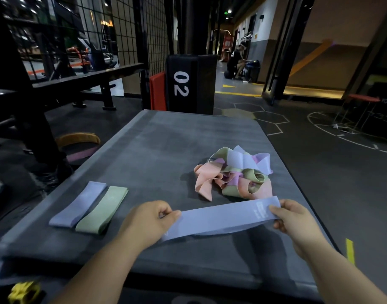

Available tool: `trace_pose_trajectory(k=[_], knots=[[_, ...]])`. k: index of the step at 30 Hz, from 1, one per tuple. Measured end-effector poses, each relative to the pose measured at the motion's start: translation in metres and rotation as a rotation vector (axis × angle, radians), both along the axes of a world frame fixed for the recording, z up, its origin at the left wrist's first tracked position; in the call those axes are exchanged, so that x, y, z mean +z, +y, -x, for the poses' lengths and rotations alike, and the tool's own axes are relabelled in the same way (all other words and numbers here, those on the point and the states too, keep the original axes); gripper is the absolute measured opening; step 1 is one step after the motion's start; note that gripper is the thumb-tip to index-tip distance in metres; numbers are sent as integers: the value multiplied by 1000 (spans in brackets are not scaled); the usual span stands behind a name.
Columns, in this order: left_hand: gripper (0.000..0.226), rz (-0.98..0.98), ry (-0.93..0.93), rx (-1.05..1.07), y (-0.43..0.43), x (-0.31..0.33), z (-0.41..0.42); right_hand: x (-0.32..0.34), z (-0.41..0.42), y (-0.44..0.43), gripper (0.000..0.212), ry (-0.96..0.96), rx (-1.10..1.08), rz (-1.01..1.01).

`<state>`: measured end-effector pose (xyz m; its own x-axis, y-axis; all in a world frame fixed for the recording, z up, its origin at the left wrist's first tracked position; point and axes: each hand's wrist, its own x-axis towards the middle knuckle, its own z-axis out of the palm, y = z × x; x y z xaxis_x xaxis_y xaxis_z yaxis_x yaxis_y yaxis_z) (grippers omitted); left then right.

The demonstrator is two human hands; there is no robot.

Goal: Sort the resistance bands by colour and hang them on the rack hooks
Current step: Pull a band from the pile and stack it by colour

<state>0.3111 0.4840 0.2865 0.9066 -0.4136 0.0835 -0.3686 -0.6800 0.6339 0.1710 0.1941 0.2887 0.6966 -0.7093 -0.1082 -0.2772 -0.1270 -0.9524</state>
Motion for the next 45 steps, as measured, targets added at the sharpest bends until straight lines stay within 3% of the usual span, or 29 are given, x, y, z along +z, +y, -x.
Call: trace_pose_trajectory(k=[8, 15, 21, 26, 30, 34, 39, 45], knots=[[48, -7, -60, 18, -1, 11, -2, 2, 8, -11, 10, 4, -21, -71], [57, -183, -101, 66, -2, 15, 0, 0, 10, -12, 14, 104, -23, -72], [30, -307, -23, 15, -5, 0, -1, -9, 14, -16, 12, 390, 23, 223], [15, -316, 8, -27, -7, -8, 0, -8, 17, -16, 25, 541, 6, 401], [24, -254, 52, -46, -7, -11, 0, -8, 18, -17, 27, 597, -6, 439], [44, -159, 109, -33, -4, -13, -3, -9, 17, -19, 16, 621, 9, 454], [33, -212, 99, 59, -3, -13, -4, -11, 16, -23, 18, 608, 14, 447], [37, -252, 105, 86, -6, -14, -6, -14, 14, -22, 23, 614, -1, 471]])
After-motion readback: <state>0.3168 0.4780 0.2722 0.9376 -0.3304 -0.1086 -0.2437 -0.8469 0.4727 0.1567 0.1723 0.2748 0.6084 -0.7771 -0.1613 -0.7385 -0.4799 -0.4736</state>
